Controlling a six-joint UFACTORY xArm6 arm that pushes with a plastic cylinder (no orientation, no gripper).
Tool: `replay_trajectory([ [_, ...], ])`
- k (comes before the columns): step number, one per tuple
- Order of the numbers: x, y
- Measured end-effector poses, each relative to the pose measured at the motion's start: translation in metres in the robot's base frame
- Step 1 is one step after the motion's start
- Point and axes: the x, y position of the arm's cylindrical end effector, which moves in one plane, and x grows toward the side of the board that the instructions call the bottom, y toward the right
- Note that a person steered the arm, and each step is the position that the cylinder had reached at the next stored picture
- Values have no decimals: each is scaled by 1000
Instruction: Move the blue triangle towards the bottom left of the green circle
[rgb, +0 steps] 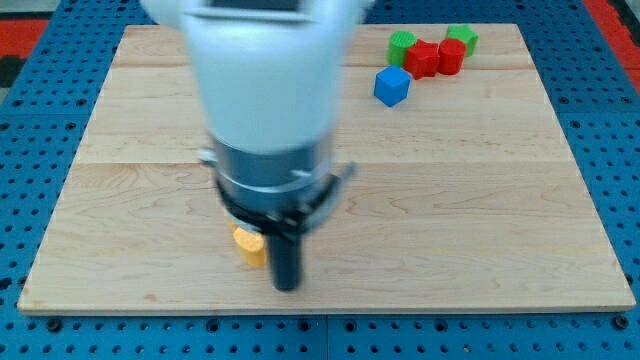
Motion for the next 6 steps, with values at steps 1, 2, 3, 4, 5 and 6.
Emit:
replay_trajectory([
  [1, -57, -47],
  [2, -84, -61],
  [3, -91, -14],
  [4, -141, 6],
  [5, -184, -11],
  [6, -174, -13],
])
